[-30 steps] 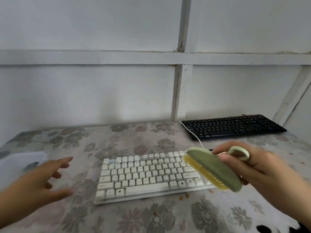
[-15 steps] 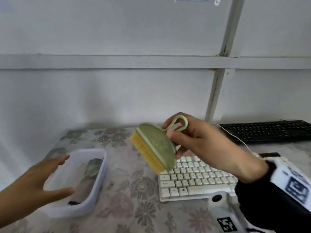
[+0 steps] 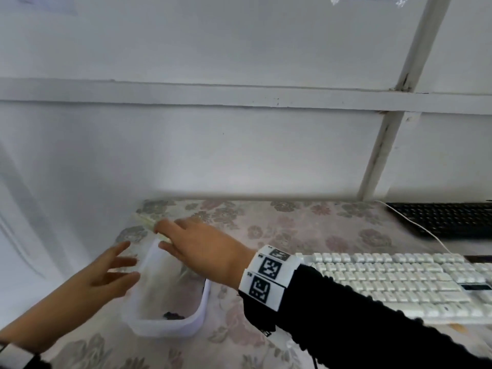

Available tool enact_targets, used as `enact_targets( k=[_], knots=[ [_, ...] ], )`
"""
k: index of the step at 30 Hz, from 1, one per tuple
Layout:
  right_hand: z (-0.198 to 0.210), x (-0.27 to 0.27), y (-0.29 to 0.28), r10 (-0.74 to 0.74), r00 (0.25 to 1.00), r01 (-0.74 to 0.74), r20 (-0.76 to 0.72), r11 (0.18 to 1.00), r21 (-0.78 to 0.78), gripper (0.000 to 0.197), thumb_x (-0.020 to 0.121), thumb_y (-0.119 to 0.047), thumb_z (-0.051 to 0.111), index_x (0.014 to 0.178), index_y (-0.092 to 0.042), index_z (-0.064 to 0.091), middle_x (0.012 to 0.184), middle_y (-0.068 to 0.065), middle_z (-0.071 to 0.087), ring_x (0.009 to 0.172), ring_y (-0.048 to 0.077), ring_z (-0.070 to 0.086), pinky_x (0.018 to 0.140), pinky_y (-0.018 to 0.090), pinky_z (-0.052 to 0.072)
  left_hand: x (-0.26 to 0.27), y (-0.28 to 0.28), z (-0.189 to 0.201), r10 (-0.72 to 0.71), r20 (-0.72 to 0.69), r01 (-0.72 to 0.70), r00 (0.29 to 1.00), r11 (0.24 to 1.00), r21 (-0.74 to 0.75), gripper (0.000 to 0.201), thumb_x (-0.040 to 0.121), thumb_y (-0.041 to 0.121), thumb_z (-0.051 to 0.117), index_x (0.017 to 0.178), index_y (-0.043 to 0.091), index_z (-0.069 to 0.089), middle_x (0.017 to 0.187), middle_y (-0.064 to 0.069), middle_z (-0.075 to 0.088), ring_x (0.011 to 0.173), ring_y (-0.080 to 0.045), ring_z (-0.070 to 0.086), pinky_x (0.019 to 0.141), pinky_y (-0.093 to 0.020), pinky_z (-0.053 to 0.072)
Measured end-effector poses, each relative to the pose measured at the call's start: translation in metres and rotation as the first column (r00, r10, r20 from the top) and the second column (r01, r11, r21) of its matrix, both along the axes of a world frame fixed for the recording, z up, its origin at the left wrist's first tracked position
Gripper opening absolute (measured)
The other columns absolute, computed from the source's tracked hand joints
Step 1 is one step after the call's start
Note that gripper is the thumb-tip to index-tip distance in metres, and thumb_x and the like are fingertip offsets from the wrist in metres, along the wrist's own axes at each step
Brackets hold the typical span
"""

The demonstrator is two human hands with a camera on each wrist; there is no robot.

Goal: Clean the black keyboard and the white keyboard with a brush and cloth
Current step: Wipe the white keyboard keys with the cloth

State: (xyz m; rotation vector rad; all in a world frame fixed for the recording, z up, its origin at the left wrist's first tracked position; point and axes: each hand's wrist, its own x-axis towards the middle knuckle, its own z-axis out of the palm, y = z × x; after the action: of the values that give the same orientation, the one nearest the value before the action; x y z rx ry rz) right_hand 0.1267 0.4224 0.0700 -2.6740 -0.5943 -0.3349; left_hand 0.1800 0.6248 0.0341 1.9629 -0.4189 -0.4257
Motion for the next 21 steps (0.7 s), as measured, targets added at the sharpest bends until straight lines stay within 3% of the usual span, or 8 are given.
enact_targets(
  k=[2, 4, 6, 8, 12, 15, 17, 21],
  knots=[
    [-0.015, 0.003, 0.003, 0.025, 0.999, -0.028, -0.028, 0.988, -0.151, 0.030, 0.101, -0.018, 0.039, 0.128, -0.005, 0.042, 0.107, 0.022, 0.054, 0.100, 0.035, 0.048, 0.078, 0.046, 0.044, 0.005, -0.005, -0.002, 0.052, -0.044, -0.055, 0.998, 0.995, -0.084, 0.043, 0.084, 0.020, 0.062, 0.113, 0.046, 0.043, 0.110, -0.002, 0.059, 0.093, -0.021, 0.063, 0.081, -0.043, 0.050],
    [-0.027, 0.001, 0.004, 0.064, 0.997, -0.074, -0.049, 0.968, -0.240, 0.032, 0.099, -0.013, 0.040, 0.131, -0.007, 0.041, 0.111, 0.022, 0.052, 0.103, 0.035, 0.046, 0.079, 0.049, 0.046, 0.009, -0.009, -0.002, 0.095, -0.092, -0.107, 0.991, 0.985, -0.133, 0.045, 0.094, 0.005, 0.044, 0.122, 0.039, 0.034, 0.106, -0.006, 0.060, 0.091, -0.025, 0.062, 0.074, -0.040, 0.049],
    [-0.034, -0.002, 0.004, 0.107, 0.990, -0.128, -0.091, 0.955, -0.269, 0.038, 0.095, -0.010, 0.047, 0.133, -0.005, 0.041, 0.116, 0.023, 0.049, 0.105, 0.036, 0.045, 0.081, 0.049, 0.046, 0.014, -0.012, -0.004, 0.098, -0.112, -0.112, 0.989, 0.985, -0.130, 0.043, 0.096, 0.011, 0.041, 0.124, 0.041, 0.029, 0.105, -0.003, 0.061, 0.094, -0.025, 0.062, 0.071, -0.036, 0.049],
    [-0.037, -0.003, 0.002, 0.118, 0.983, -0.152, -0.140, 0.953, -0.262, 0.045, 0.091, -0.009, 0.054, 0.134, -0.005, 0.041, 0.119, 0.023, 0.048, 0.108, 0.038, 0.044, 0.083, 0.049, 0.044, 0.019, -0.013, -0.005, 0.098, -0.101, -0.107, 0.990, 0.990, -0.091, 0.033, 0.096, 0.019, 0.040, 0.125, 0.034, 0.037, 0.105, -0.004, 0.062, 0.095, -0.025, 0.062, 0.071, -0.036, 0.051],
    [-0.038, 0.005, -0.005, 0.119, 0.971, -0.156, -0.209, 0.973, -0.172, 0.042, 0.091, -0.013, 0.055, 0.131, -0.008, 0.044, 0.120, 0.020, 0.051, 0.108, 0.036, 0.047, 0.088, 0.046, 0.044, 0.026, -0.016, -0.012, 0.133, -0.023, -0.133, 0.991, 0.991, -0.024, 0.027, 0.093, 0.013, 0.047, 0.120, 0.016, 0.051, 0.100, -0.012, 0.063, 0.089, -0.026, 0.064, 0.069, -0.035, 0.053],
    [-0.040, 0.017, -0.018, -0.062, 0.979, 0.004, -0.195, 0.959, -0.282, 0.036, 0.091, -0.016, 0.051, 0.126, -0.009, 0.046, 0.117, 0.016, 0.056, 0.106, 0.032, 0.051, 0.090, 0.042, 0.041, 0.027, -0.016, -0.013, 0.155, 0.003, -0.155, 0.988, 0.987, -0.034, 0.022, 0.091, 0.008, 0.052, 0.110, 0.018, 0.054, 0.096, -0.012, 0.063, 0.086, -0.027, 0.064, 0.071, -0.038, 0.054],
    [-0.041, 0.022, -0.023, -0.217, 0.965, 0.135, -0.148, 0.893, -0.430, 0.028, 0.093, -0.021, 0.046, 0.116, -0.006, 0.052, 0.114, 0.016, 0.059, 0.109, 0.033, 0.049, 0.095, 0.047, 0.034, 0.029, -0.017, -0.012, 0.143, 0.011, -0.142, 0.990, 0.989, -0.033, 0.021, 0.090, 0.007, 0.053, 0.102, 0.023, 0.055, 0.097, -0.012, 0.062, 0.086, -0.026, 0.064, 0.073, -0.040, 0.054],
    [-0.045, 0.030, -0.021, -0.297, 0.937, 0.149, -0.185, 0.817, -0.557, 0.036, 0.095, -0.037, 0.040, 0.100, -0.007, 0.060, 0.099, 0.012, 0.062, 0.110, 0.028, 0.044, 0.101, 0.055, 0.021, 0.035, -0.018, -0.011, 0.141, 0.029, -0.139, 0.990, 0.989, -0.045, 0.024, 0.090, 0.003, 0.052, 0.100, 0.025, 0.054, 0.099, -0.011, 0.059, 0.086, -0.026, 0.063, 0.066, -0.033, 0.053]
  ],
)
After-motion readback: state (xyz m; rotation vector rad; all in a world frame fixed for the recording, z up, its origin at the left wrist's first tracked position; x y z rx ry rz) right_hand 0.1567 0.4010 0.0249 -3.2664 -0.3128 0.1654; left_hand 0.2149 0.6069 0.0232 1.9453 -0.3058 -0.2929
